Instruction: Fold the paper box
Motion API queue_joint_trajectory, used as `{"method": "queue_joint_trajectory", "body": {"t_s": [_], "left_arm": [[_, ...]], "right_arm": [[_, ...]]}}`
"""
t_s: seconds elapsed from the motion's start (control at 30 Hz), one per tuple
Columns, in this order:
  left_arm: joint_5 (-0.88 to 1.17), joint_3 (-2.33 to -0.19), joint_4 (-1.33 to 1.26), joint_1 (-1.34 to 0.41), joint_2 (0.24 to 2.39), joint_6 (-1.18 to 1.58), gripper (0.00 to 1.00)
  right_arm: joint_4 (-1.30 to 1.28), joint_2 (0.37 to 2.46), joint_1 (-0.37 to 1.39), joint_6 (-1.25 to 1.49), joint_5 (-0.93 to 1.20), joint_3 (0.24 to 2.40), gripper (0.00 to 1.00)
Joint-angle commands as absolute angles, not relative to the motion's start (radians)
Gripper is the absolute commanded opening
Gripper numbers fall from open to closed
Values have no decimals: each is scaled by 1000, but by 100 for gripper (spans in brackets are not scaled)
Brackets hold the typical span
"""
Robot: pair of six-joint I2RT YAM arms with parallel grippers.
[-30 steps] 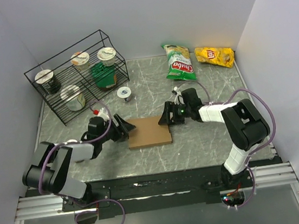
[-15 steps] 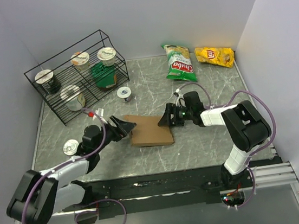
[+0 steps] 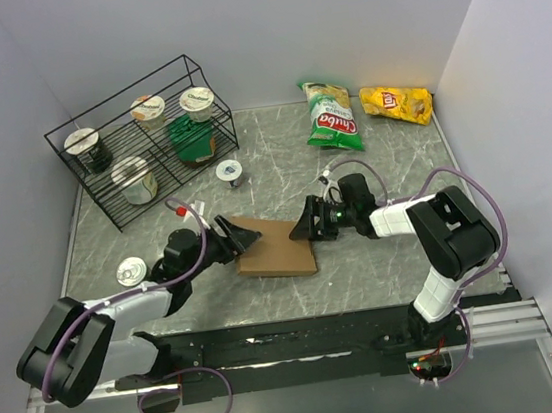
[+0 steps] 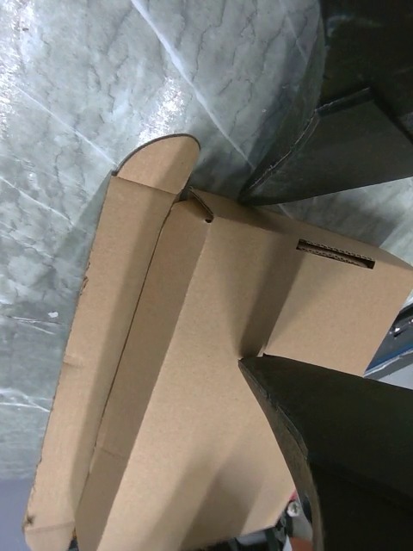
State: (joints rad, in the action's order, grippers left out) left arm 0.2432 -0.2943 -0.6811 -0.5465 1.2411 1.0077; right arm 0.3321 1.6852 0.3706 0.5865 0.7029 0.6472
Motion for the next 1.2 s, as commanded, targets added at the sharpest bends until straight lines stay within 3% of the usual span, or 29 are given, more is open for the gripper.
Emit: {"method": "queue_joint_trajectory", "body": {"t_s": [0.0, 0.17, 0.37, 0.53, 0.7, 0.87, 1.17], "left_arm": [[224, -356, -660, -560, 1215, 959, 66], [237, -365, -569, -560, 1108, 778, 54], [403, -353, -587, -560, 957, 525, 53], [621, -445, -468, -560, 923, 391, 48], [724, -416, -547, -560, 896, 408, 41], [733, -400, -548, -560, 874, 391, 34], [762, -400, -561, -560, 830, 420, 33]], "right_arm": [[252, 1664, 385, 572, 674, 608, 78], [170, 1519, 370, 497, 598, 598, 81], [-20, 1223, 330, 320, 483, 623, 85], [-23, 1019, 330, 175, 586, 681, 87], [-54, 1031, 331, 20, 839, 791, 86], [74, 1061, 330, 9, 994, 767, 84], [22, 1121, 367, -73, 1101, 772, 62]]}}
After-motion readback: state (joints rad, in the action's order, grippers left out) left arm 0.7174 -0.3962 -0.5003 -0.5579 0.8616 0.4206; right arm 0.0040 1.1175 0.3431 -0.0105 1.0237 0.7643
